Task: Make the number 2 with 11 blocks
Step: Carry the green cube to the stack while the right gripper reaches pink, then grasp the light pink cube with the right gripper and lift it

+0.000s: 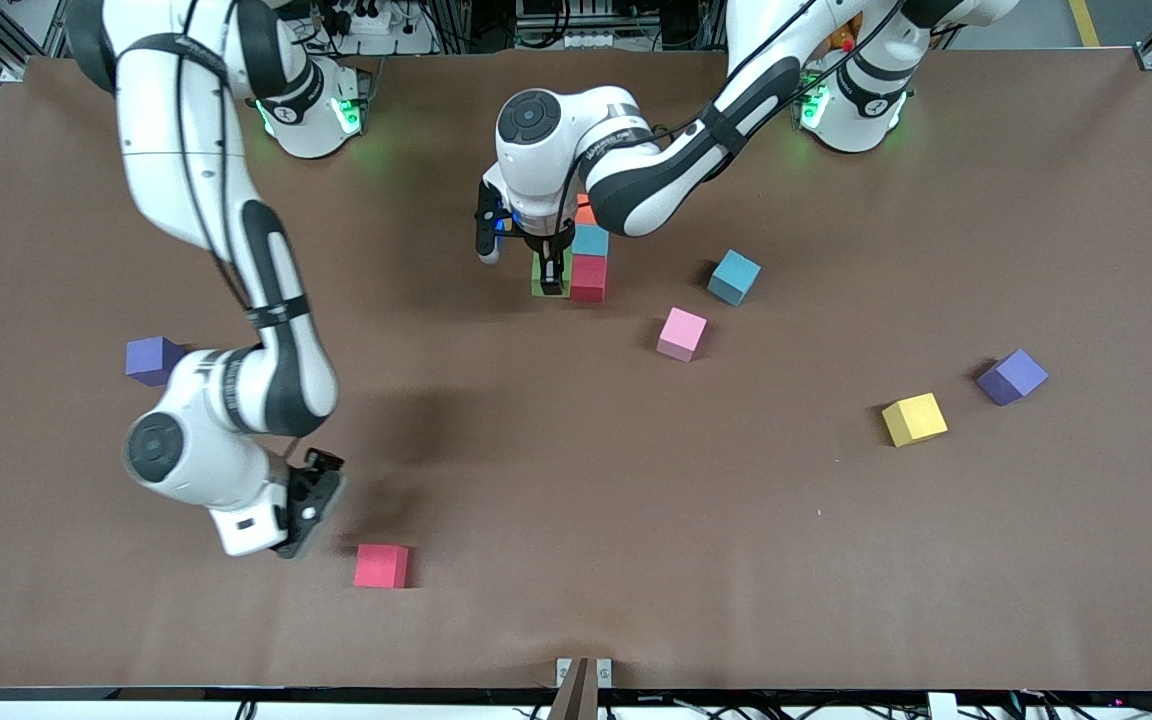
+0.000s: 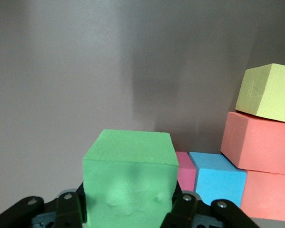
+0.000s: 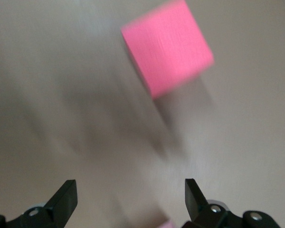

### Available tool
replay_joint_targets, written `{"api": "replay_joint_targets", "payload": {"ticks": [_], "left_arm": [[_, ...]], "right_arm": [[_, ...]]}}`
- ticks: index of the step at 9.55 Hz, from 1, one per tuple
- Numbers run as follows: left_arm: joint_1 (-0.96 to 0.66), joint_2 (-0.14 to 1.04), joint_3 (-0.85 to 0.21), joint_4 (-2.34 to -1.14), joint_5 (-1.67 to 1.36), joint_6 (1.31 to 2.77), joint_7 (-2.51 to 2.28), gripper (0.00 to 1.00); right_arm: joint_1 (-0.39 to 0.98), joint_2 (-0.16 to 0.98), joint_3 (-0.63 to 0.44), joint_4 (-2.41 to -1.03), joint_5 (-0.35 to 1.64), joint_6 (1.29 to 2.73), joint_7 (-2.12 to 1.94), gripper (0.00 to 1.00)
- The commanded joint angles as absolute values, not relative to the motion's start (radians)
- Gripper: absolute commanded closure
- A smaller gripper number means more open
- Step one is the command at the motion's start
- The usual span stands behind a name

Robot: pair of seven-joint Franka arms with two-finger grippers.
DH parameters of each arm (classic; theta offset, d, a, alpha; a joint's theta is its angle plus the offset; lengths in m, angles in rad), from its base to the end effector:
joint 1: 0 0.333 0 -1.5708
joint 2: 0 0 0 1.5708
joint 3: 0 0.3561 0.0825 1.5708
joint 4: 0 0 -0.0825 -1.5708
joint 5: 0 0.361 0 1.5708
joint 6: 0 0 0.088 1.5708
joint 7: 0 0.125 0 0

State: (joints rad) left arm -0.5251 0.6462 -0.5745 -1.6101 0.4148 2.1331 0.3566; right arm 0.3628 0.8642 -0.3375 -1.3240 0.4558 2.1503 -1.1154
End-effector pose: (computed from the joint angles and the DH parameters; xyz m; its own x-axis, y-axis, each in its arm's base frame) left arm 0.3890 -0.5700 0.3208 -0.0187 -0.9998 -0.0087 -0.9998 0.0188 -0.0118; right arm 0.7476 0.1096 0.2541 0.5351 0.8365 0.1181 0.8446 -0.5331 -0.0502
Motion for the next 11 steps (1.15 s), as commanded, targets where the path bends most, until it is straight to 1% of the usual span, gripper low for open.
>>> {"api": "replay_joint_targets", "payload": {"ticks": [1,3,6,8,11], "left_arm": [[-0.569,0.675,-0.543,-1.583,0.423,2.155,0.371,1.00],[-0.580,0.683,-0.545,-1.583,0.411,2.157,0.365,1.00],[-0.592,0.692,-0.543,-1.585,0.403,2.157,0.368,1.00],[-0.592,0.707,-0.543,-1.586,0.368,2.157,0.356,1.00],[-0.594,0.724,-0.543,-1.588,0.370,2.157,0.321,1.00]], "right_arm": [[0.347,0.822,-0.350,-1.327,0.476,2.062,-0.950,0.00],[0.315,0.804,-0.356,-1.327,0.474,2.056,-0.811,0.00],[0.302,0.796,-0.417,-1.327,0.476,2.013,-0.712,0.00],[0.290,0.802,-0.419,-1.328,0.476,2.002,-0.617,0.00],[0.284,0.811,-0.419,-1.347,0.543,2.023,-0.511,0.00]]}}
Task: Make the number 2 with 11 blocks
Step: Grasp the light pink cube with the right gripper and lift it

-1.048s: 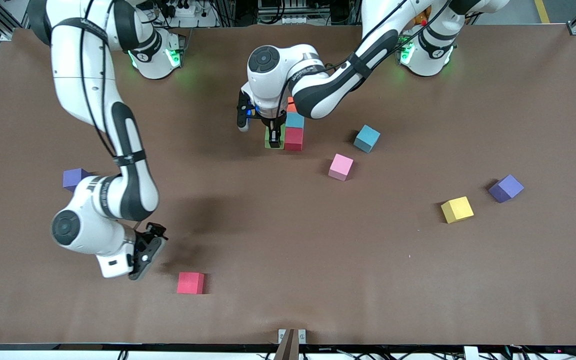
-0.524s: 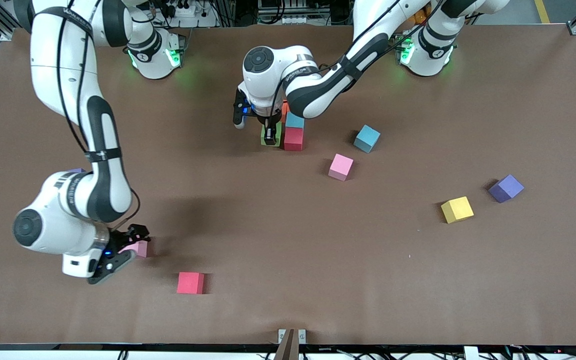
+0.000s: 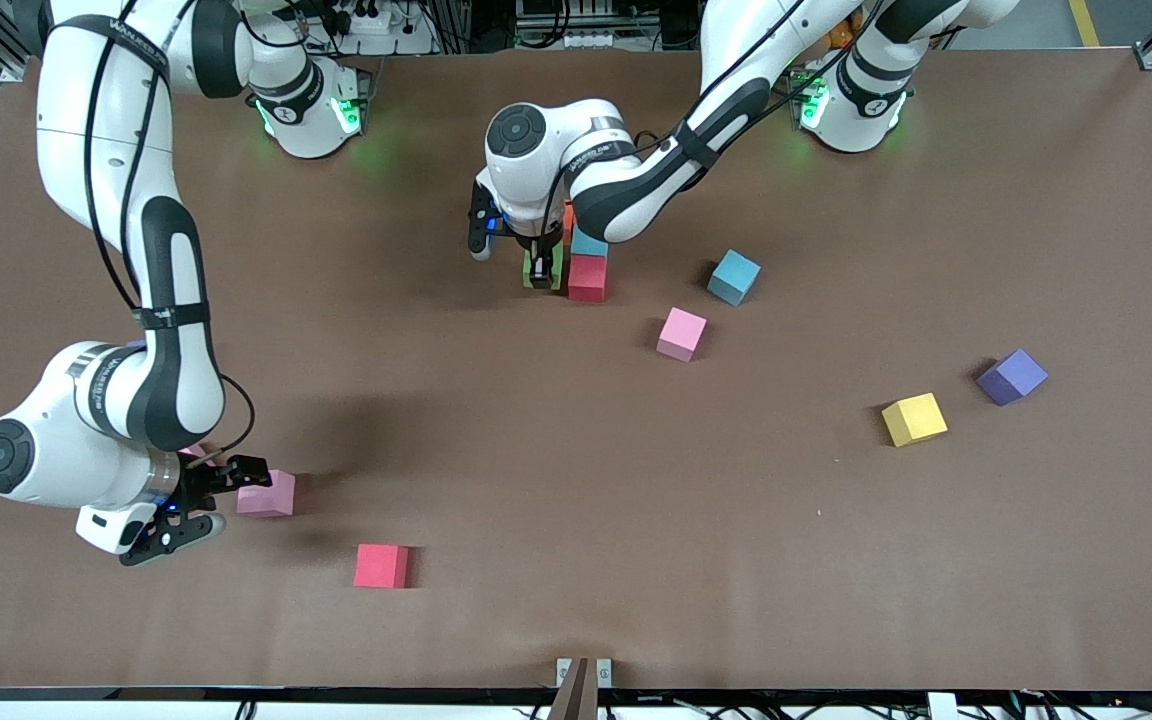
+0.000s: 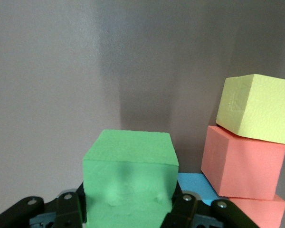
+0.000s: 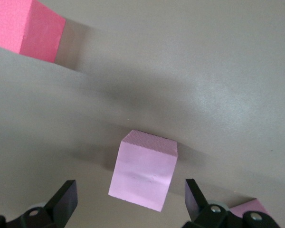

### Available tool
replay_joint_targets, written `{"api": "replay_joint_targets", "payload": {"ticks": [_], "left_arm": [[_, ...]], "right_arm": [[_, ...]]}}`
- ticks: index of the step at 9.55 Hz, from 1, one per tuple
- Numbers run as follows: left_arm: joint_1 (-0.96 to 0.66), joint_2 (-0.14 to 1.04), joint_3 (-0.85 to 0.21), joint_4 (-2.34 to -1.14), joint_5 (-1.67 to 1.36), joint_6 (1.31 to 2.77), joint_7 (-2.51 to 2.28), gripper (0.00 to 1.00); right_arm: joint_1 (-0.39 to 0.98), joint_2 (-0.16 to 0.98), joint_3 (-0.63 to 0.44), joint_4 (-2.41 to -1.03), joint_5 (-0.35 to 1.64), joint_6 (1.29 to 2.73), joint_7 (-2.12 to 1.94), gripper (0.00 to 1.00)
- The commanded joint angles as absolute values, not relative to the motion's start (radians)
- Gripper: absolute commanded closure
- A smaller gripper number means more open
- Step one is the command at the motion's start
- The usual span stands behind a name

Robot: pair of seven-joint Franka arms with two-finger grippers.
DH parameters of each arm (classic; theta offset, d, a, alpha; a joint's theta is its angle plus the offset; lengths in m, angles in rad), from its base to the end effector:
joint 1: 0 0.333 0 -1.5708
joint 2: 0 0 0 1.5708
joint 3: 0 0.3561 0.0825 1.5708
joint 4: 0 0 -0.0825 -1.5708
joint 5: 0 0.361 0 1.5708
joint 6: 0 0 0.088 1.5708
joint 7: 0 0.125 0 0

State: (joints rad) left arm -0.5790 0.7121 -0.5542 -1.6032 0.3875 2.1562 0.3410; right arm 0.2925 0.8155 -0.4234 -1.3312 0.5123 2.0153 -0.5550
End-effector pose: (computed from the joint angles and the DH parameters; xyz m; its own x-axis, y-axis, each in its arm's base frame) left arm 0.3667 -0.5873 0.2805 -0.0241 -0.9995 -0.0186 -0.9986 0.0232 0.0483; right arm 0.7423 0.0189 0.2872 0.9557 0.2934 0.0212 0.2931 -0.9434 -0.1550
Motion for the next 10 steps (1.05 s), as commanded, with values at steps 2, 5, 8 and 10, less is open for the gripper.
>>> {"api": "replay_joint_targets", "payload": {"ticks": [2,5,8,10], "left_arm": [[-0.594,0.732,-0.543,-1.591,0.377,2.157,0.321,1.00],[-0.607,0.755,-0.543,-1.589,0.374,2.157,0.311,1.00],[-0.607,0.765,-0.543,-1.589,0.385,2.157,0.314,1.00],[-0.606,0.767,-0.542,-1.589,0.394,2.157,0.324,1.00]], "right_arm": [[0.285,0.811,-0.419,-1.412,0.574,2.109,-0.512,0.00],[0.287,0.821,-0.417,-1.436,0.589,2.138,-0.474,0.00],[0.298,0.828,-0.410,-1.471,0.606,2.210,-0.410,0.00],[0.304,0.836,-0.396,-1.473,0.614,2.247,-0.391,0.00]]}}
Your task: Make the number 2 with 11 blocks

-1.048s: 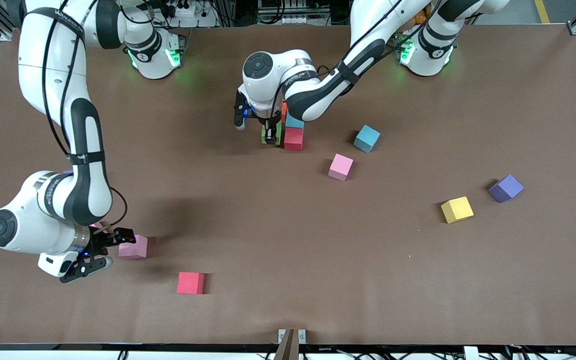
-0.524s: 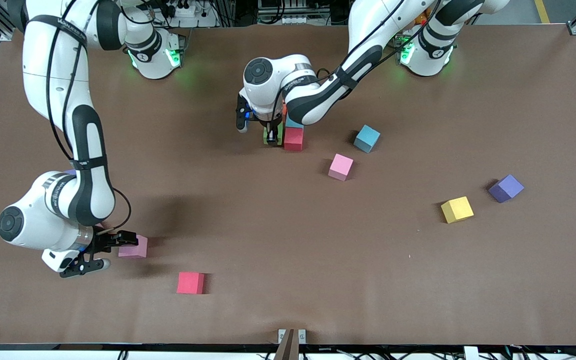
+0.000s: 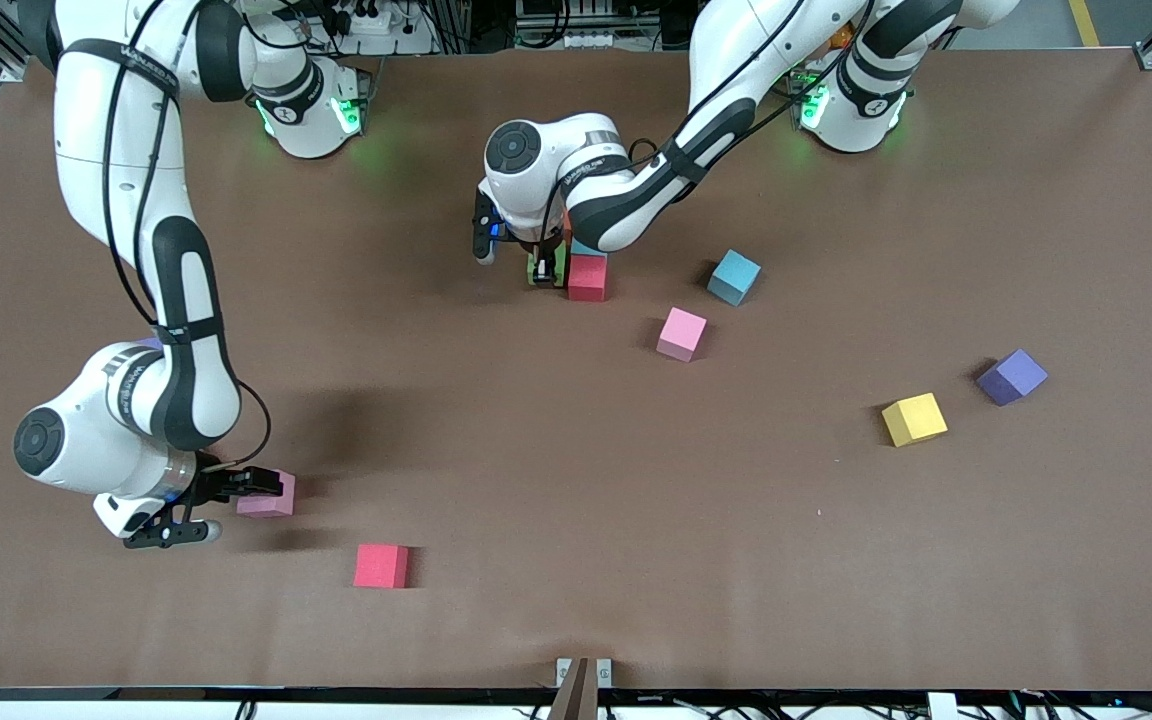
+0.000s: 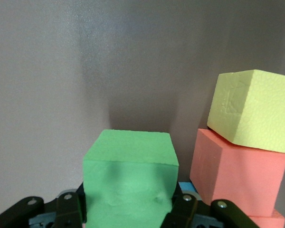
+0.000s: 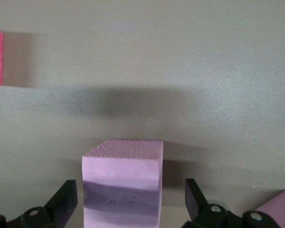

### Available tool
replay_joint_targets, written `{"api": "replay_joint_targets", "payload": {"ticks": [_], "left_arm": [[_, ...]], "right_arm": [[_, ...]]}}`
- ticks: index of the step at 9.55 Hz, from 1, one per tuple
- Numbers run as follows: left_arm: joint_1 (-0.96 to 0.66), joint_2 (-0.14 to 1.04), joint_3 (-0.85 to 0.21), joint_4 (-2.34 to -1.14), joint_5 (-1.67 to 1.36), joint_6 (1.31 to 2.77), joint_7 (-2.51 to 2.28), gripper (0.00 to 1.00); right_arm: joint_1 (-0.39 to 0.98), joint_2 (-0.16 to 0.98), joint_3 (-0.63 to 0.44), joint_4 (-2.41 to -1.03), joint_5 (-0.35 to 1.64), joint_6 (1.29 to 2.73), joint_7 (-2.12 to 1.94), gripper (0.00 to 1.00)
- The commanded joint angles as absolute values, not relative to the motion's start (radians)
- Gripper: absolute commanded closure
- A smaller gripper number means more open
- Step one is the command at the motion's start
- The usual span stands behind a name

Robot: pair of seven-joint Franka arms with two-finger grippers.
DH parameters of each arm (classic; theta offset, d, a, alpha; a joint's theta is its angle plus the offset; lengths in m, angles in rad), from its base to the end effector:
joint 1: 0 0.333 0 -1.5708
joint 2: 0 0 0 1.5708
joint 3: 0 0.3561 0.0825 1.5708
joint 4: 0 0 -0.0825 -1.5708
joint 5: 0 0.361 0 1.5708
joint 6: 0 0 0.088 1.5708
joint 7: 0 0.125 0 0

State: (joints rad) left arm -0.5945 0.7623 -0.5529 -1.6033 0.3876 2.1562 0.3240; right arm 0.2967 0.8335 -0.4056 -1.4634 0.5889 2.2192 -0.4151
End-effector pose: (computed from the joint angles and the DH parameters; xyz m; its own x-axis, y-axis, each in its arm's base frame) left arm 0.3553 -0.5905 0.2488 -0.0232 -0.9986 -0.0474 -0.9958 0.0189 0.0895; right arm 0.7316 0.0086 0.2351 0.9963 0.0629 0.0577 0.0714 -0.9847 -0.1591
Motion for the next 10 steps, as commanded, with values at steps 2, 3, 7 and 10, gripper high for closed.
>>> {"api": "replay_joint_targets", "payload": {"ticks": [2,3,7,10], "left_arm": [[-0.604,0.787,-0.542,-1.586,0.416,2.157,0.322,1.00],[-0.604,0.788,-0.541,-1.585,0.416,2.157,0.322,1.00],[-0.606,0.799,-0.526,-1.583,0.419,2.157,0.324,1.00],[-0.607,0.799,-0.525,-1.582,0.419,2.157,0.322,1.00]], "right_arm": [[0.308,0.838,-0.387,-1.491,0.614,2.281,-0.362,0.00],[0.310,0.838,-0.387,-1.493,0.614,2.284,-0.362,0.03],[0.310,0.836,-0.387,-1.499,0.612,2.286,-0.364,0.46],[0.319,0.828,-0.387,-1.496,0.603,2.272,-0.376,0.66]]}}
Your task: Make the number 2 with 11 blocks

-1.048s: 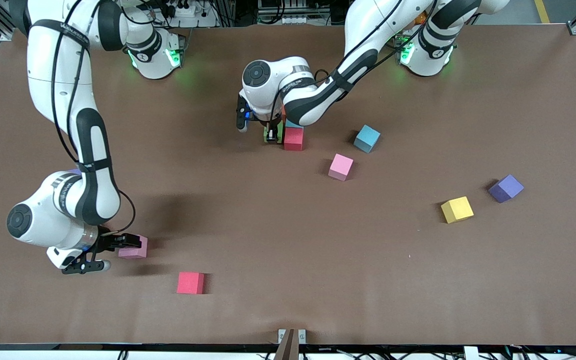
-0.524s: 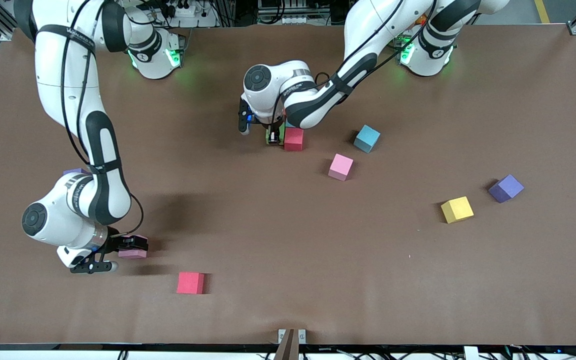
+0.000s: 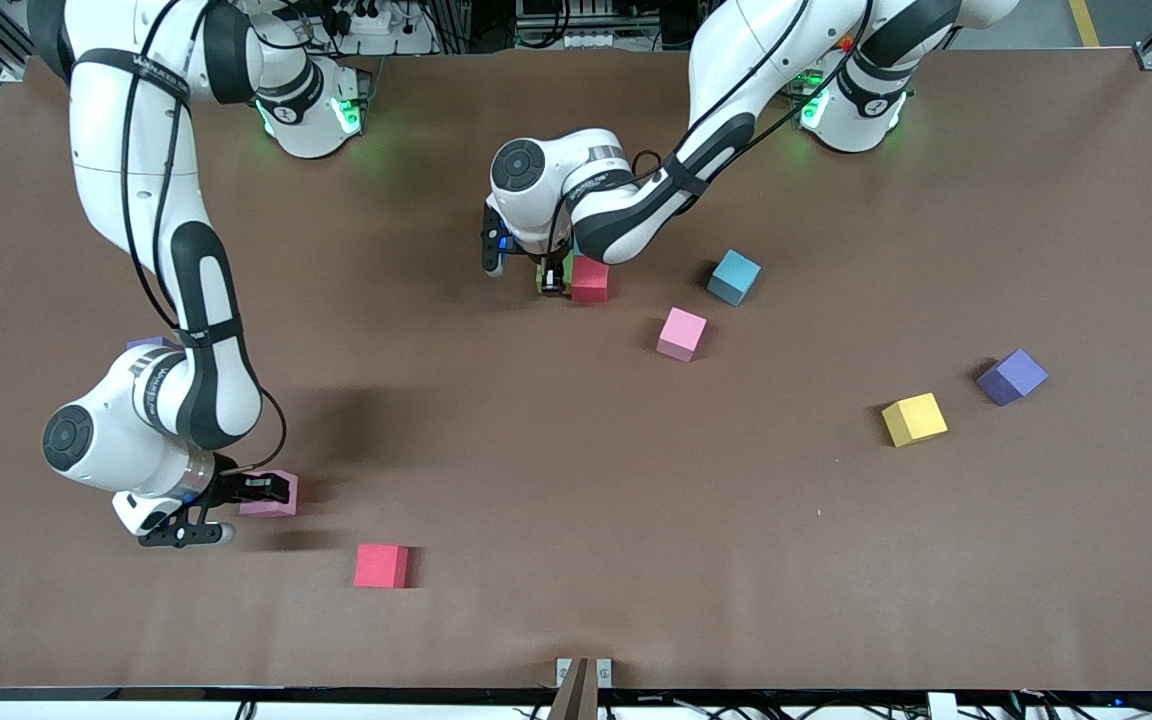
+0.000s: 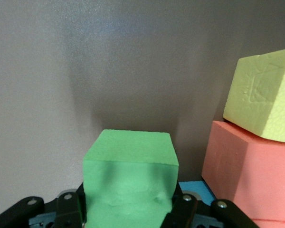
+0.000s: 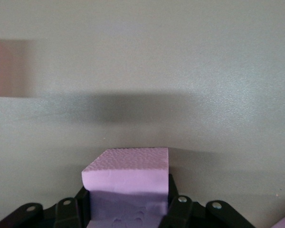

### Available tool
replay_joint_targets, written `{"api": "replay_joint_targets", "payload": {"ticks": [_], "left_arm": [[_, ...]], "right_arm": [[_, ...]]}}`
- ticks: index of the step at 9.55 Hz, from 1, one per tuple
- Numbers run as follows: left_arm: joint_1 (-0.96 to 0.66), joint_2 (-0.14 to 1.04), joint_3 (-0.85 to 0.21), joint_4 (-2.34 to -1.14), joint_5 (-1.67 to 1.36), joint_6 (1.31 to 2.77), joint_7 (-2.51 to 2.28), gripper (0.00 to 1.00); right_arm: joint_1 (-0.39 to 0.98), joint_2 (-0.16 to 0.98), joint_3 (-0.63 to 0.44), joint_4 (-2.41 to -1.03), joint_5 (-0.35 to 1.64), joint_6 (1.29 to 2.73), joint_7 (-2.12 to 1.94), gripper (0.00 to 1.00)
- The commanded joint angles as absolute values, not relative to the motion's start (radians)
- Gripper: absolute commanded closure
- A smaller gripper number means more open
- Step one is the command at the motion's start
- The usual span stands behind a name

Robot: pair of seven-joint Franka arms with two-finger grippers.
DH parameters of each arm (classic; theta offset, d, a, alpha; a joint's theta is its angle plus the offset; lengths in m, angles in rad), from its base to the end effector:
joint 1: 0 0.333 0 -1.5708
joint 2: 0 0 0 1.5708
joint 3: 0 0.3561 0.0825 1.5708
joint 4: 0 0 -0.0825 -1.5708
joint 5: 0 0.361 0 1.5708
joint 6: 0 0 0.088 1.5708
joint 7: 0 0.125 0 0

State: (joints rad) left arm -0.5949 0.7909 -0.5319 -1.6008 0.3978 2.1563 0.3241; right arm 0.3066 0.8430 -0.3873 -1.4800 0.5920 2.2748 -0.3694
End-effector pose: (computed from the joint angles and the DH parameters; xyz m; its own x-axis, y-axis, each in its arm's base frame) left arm 0.3637 -0.5829 0.2276 -0.0145 -0.9970 -0.0754 -0.9953 0.0072 0.0963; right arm 0.7315 0.0207 0.2239 0.9970 0.0243 0.0733 0.0354 -0.9873 -0.1546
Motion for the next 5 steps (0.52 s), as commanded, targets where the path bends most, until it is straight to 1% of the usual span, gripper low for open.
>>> {"api": "replay_joint_targets", "payload": {"ticks": [1,5], "left_arm": [[-0.607,0.801,-0.525,-1.582,0.420,2.163,0.324,1.00],[-0.618,0.810,-0.525,-1.582,0.469,2.197,0.324,1.00]], "right_arm": [[0.324,0.824,-0.387,-1.487,0.600,2.270,-0.374,0.66],[0.370,0.807,-0.370,-1.465,0.597,2.247,-0.478,0.66]]}}
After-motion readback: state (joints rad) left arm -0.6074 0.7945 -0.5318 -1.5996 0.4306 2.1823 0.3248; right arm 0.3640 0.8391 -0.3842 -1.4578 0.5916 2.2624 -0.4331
